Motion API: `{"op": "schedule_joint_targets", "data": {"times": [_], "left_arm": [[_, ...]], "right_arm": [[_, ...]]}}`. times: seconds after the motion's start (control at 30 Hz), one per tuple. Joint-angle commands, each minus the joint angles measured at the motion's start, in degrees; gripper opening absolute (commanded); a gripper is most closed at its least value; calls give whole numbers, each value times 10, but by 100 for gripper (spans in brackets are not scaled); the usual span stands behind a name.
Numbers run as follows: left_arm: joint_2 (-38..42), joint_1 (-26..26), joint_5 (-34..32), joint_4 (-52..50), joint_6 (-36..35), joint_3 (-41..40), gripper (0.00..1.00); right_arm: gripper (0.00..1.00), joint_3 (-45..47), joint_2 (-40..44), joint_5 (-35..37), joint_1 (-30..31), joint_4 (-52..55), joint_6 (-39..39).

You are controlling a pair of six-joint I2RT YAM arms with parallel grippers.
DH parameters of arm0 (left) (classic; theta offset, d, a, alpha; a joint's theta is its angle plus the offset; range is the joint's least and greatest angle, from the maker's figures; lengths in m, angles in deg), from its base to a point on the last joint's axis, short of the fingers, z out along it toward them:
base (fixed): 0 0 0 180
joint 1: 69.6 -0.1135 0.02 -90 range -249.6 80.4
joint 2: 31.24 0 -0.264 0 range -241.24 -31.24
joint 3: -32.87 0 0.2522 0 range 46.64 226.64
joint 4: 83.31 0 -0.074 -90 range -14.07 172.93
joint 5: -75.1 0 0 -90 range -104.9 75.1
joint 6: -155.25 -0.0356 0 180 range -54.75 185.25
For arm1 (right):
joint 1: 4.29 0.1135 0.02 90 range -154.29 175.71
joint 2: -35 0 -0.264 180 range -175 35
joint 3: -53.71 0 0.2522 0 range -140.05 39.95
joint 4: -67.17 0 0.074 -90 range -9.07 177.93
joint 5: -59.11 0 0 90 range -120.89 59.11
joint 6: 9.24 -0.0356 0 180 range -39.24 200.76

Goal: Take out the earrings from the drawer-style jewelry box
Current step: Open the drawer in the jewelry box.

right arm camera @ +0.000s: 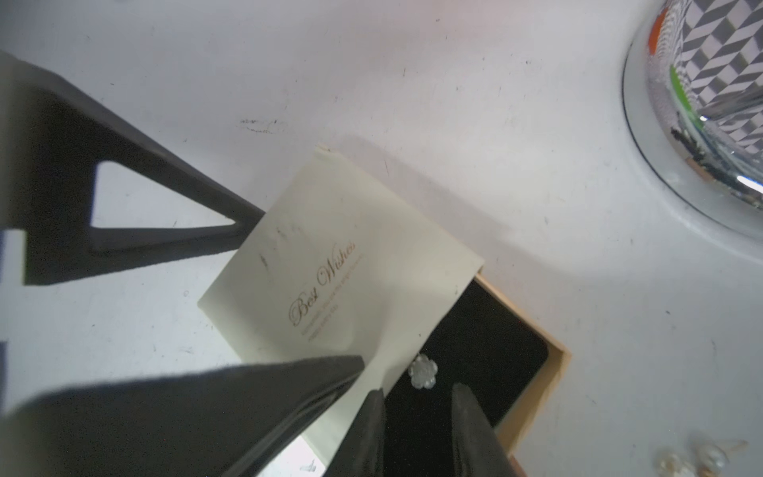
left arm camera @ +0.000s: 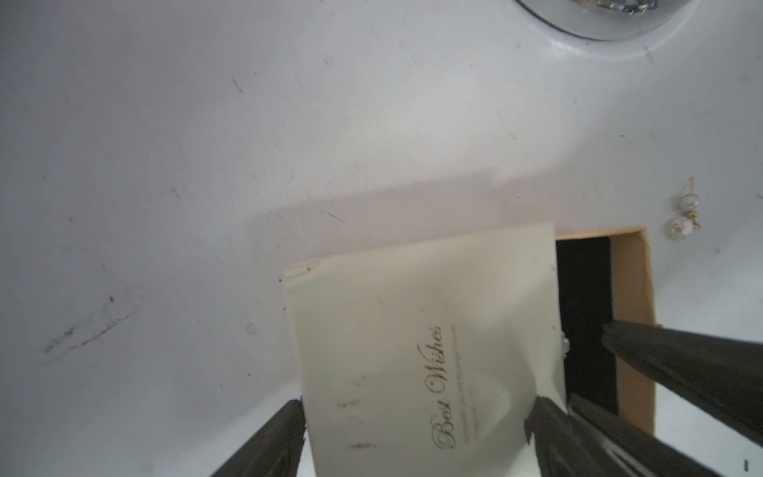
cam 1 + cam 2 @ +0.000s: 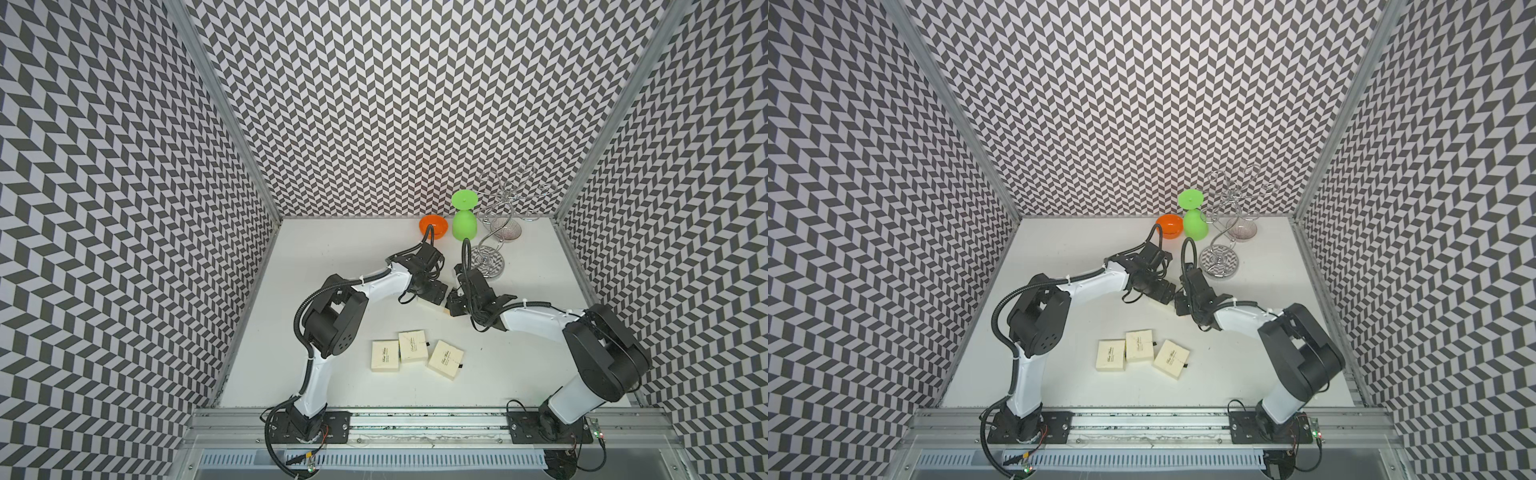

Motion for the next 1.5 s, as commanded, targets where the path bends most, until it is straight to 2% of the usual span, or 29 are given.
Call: {"op": "schedule_joint_targets", "data": {"times": [0.0,0.13,0.23,0.4,0.53,0.77,1.1,1.47], "left_arm": [[-22,4,-14,-13,-1,4,86],[-24,4,-16,-14,0,5,86],[-23,4,-19,-14,0,4,86],[-22,4,-21,-14,2,3,86],[-20,4,-22,-12,2,2,86],[-21,2,-27,-10,3,2,85],[-19,-5,-43,-11,11,-1,85],[-25,-20,-65,-12,19,-13,82]], "right_arm": [[30,4,20,18,2,15,-9],[31,-7,26,69,1,59,-34],[32,-15,21,71,0,79,-45],[32,-32,13,57,0,91,-56],[34,-60,6,67,-1,134,-66],[34,-101,-39,42,-8,208,-77],[34,-99,-51,20,-21,236,-95],[34,-79,-38,52,-58,260,-96]]}}
